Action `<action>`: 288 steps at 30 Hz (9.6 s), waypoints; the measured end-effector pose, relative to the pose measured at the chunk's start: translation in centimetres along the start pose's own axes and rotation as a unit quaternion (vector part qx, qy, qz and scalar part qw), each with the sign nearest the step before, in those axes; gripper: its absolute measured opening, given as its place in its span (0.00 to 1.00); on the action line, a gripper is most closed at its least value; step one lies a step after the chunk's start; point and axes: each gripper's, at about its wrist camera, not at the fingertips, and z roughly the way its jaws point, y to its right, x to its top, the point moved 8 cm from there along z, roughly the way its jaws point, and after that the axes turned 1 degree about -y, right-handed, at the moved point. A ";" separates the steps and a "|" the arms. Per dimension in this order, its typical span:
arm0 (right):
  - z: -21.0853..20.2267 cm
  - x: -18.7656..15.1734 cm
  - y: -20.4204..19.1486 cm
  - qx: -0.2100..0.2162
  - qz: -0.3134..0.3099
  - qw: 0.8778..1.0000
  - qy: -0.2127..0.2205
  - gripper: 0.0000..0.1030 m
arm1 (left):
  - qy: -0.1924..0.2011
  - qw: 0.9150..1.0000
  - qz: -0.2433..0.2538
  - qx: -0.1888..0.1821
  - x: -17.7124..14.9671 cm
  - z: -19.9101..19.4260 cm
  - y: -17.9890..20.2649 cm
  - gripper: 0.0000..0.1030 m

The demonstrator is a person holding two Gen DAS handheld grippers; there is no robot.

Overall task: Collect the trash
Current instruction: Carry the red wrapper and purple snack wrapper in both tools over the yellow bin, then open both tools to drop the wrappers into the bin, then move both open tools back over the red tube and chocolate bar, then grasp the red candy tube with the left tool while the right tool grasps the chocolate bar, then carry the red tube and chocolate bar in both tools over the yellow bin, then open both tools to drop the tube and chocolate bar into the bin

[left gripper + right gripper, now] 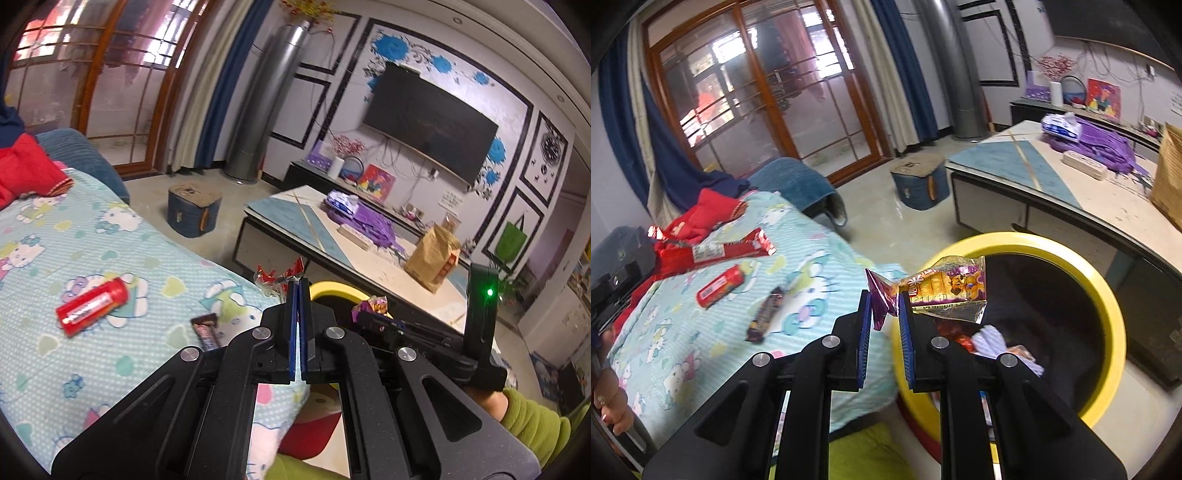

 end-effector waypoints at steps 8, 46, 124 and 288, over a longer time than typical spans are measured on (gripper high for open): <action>-0.4 -0.2 4.3 -0.017 0.045 0.999 -0.002 0.14 | -0.024 0.999 0.019 -0.022 -1.2 2.6 2.7 0.00; -1.2 -1.2 11.0 -0.007 0.142 0.990 -0.007 0.17 | -0.126 0.983 0.108 -0.083 -8.5 10.5 10.5 0.00; 9.4 -4.3 -16.2 0.054 -0.097 0.988 -0.108 0.50 | -0.097 0.981 0.013 0.170 -1.8 1.6 -18.7 0.89; -5.5 -1.8 10.8 -0.083 0.125 0.988 0.023 0.91 | -0.145 0.985 0.092 0.022 -4.2 11.4 4.3 0.89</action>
